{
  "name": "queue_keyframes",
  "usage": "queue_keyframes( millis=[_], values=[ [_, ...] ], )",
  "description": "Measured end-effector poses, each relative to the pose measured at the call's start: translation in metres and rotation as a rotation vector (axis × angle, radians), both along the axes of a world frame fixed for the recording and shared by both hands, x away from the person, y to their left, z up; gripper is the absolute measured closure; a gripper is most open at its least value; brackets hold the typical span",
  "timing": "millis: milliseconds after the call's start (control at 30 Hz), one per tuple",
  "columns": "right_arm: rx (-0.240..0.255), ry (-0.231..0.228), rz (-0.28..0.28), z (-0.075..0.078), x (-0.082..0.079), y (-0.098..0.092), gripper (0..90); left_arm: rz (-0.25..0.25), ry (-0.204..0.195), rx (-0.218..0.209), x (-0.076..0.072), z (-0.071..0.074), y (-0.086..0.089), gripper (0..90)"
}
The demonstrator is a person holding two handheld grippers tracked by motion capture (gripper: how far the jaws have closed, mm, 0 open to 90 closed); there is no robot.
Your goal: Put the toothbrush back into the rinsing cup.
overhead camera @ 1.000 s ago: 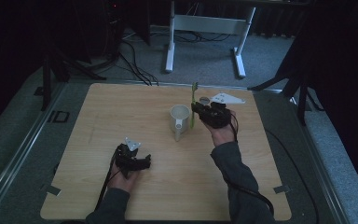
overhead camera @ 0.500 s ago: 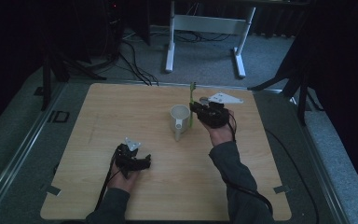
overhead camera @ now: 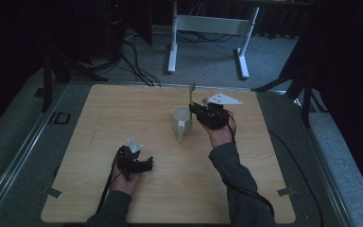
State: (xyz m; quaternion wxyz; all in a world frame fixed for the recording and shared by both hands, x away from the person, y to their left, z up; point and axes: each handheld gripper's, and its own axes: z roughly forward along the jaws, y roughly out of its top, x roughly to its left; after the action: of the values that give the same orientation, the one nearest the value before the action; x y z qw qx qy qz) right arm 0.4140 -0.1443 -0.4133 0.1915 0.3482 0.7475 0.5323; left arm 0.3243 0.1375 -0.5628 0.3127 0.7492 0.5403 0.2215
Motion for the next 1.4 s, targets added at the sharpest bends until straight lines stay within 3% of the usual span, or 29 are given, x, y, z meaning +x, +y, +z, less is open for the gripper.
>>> queue_keyframes(
  millis=[1000, 1400],
  values=[
    [0.027, 0.0, -0.011, -0.003, 0.005, 0.014, 81.1, -0.001, 0.001, 0.0, 0.0, 0.0, 0.0, 14.3],
    [0.009, -0.006, 0.007, -0.006, 0.006, 0.025, 80.9, 0.0, 0.0, 0.0, 0.0, 0.0, 0.0, 14.3]
  ],
)
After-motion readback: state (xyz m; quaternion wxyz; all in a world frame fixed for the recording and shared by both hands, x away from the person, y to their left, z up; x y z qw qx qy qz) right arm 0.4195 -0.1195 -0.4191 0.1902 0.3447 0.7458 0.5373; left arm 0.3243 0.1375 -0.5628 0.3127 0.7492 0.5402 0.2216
